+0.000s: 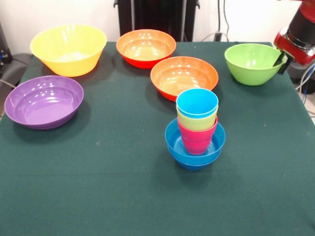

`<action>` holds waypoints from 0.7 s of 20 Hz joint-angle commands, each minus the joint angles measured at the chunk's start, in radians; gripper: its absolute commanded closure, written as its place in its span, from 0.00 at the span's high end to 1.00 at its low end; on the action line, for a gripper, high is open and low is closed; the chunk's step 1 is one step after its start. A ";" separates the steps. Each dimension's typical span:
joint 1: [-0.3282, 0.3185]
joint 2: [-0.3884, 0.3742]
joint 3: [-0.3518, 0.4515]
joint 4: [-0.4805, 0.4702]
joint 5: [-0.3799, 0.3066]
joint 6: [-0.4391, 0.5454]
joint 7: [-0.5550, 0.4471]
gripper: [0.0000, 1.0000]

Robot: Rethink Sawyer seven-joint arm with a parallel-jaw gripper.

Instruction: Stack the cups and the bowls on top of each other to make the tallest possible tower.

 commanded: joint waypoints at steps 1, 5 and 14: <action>-0.058 0.012 0.085 -0.108 -0.076 0.132 -0.058 0.00; -0.091 0.010 0.096 -0.137 -0.091 0.171 -0.076 0.00; -0.124 0.041 0.106 -0.203 -0.124 0.219 -0.082 0.00</action>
